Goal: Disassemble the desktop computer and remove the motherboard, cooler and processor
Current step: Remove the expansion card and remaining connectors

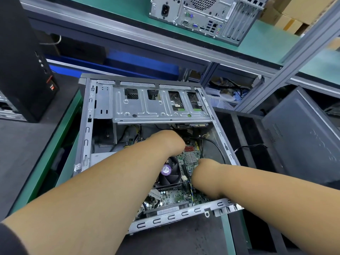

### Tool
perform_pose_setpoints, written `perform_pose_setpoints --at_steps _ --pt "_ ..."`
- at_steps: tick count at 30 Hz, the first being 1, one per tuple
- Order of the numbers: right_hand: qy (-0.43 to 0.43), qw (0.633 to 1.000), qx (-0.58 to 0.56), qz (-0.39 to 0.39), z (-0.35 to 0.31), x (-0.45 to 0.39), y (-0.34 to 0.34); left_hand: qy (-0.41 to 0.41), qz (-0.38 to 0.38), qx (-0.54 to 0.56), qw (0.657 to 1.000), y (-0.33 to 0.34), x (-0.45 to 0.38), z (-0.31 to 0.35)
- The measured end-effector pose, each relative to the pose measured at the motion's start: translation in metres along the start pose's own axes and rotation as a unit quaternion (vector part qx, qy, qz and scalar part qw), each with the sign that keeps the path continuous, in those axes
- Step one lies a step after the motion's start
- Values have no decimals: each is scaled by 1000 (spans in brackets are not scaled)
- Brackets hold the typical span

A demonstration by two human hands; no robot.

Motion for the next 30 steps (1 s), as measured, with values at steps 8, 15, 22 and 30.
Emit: perform_pose_setpoints --at_steps 8,15,22,30 --pt "127 976 -145 104 49 17 -15 12 2 -61 998 -3 5 5" --pt "167 930 -248 213 53 24 -27 10 16 -62 998 -10 11 -2" --pt "109 913 -283 275 26 34 -39 4 42 -43 998 -14 26 -9" --pt "-26 957 -150 248 7 39 -36 -27 44 -111 993 -12 66 -23"
Point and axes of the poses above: each hand's wrist, its own x-axis away from the middle knuckle, its own y-axis out of the palm, z = x × y, the point moved 7 cm from there along -x, towards the middle knuckle, and after that the axes turned 12 degrees about -z, right-handed, at the moved point
